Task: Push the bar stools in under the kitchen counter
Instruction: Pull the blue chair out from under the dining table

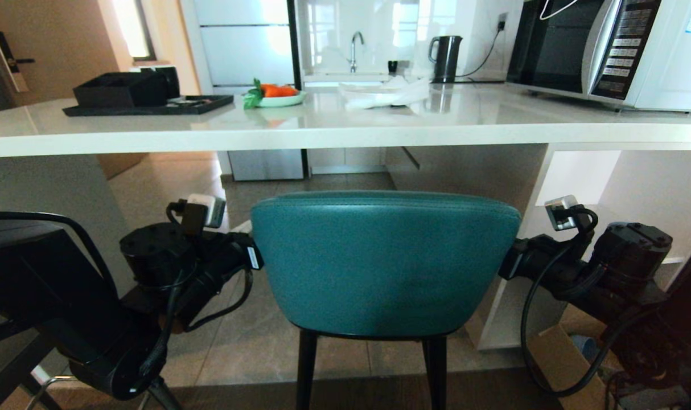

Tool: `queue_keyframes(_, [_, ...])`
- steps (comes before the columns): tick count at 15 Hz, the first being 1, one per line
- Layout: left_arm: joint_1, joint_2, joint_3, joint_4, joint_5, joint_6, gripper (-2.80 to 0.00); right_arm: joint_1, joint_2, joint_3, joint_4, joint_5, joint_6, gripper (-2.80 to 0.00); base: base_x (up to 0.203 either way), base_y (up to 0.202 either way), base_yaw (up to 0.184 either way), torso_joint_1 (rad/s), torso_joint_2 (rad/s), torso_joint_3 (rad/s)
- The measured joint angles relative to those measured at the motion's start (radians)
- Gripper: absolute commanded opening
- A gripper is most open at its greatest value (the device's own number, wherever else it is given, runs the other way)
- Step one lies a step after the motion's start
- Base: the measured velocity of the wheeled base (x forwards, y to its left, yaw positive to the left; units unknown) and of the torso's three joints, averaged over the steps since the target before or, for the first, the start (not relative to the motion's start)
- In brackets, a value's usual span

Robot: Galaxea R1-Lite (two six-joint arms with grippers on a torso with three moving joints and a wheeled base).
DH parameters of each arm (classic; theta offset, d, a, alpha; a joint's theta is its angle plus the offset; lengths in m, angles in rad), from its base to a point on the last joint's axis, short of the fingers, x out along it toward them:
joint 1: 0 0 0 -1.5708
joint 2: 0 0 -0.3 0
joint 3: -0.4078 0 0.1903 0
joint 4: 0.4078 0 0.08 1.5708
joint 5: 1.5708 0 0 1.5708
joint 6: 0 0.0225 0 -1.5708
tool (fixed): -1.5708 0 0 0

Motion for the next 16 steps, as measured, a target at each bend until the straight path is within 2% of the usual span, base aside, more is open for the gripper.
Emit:
queue_keyframes(13, [-0.014, -0.015, 0.011, 0.0, 0.003, 0.0, -2.8, 0.0, 0.0, -0.001, 0.0, -0.002, 0.0, -2.8, -0.195, 0.0, -0.001, 0.002, 0.0, 0.003])
queue_keyframes(16, [-0.018, -0.015, 0.015, -0.001, 0.029, -0.001, -2.8, 0.0, 0.001, -0.001, 0.0, -0.002, 0.0, -2.8, -0.194, 0.0, -0.002, 0.001, 0.0, 0.001])
